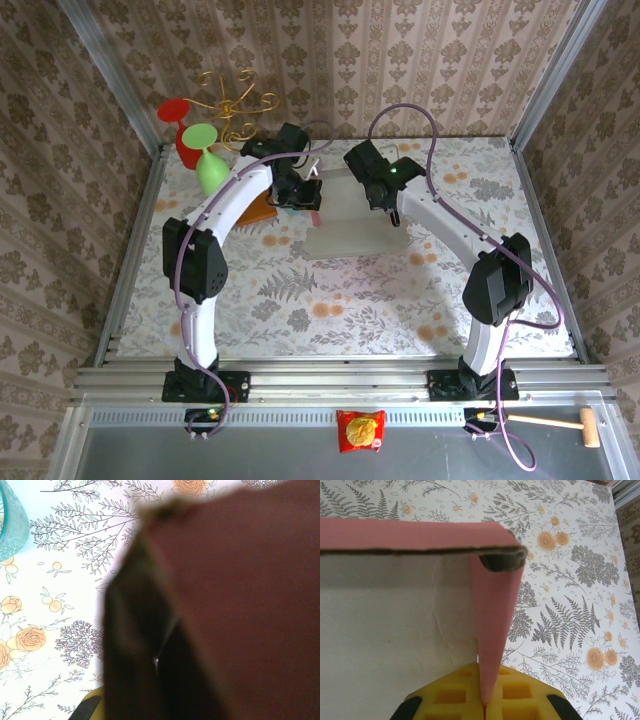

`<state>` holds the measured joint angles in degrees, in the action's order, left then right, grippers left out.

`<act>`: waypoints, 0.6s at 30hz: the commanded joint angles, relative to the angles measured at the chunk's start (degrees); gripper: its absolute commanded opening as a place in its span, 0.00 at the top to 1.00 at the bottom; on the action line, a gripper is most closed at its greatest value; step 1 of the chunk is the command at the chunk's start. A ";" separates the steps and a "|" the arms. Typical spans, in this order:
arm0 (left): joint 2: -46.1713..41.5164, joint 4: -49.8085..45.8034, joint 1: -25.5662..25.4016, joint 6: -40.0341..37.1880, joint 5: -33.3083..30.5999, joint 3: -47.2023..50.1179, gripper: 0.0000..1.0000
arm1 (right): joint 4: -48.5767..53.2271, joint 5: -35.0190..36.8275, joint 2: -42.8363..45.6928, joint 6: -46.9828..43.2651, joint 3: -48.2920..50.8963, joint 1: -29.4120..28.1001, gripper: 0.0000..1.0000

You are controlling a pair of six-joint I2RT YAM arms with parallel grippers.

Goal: Fold the paper box

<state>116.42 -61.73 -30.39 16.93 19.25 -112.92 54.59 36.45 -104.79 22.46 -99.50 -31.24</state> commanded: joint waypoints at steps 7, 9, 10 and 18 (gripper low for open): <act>-0.90 1.82 0.07 0.00 -5.15 1.80 0.95 | 1.46 -6.09 1.28 -3.21 1.48 -0.05 1.00; -2.06 4.25 -0.08 0.49 -6.40 3.94 0.93 | 1.19 -7.59 1.88 -3.19 2.07 0.04 1.00; -2.87 6.15 -0.11 0.84 -6.65 5.58 0.91 | 1.08 -8.63 2.17 -3.14 2.29 0.04 1.00; -6.21 17.03 -0.19 2.67 -5.65 13.45 0.80 | 0.46 -14.26 3.88 -1.93 4.04 0.21 1.00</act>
<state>113.51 -50.78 -30.39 18.65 14.26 -100.53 53.98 25.43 -103.79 21.17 -96.64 -31.14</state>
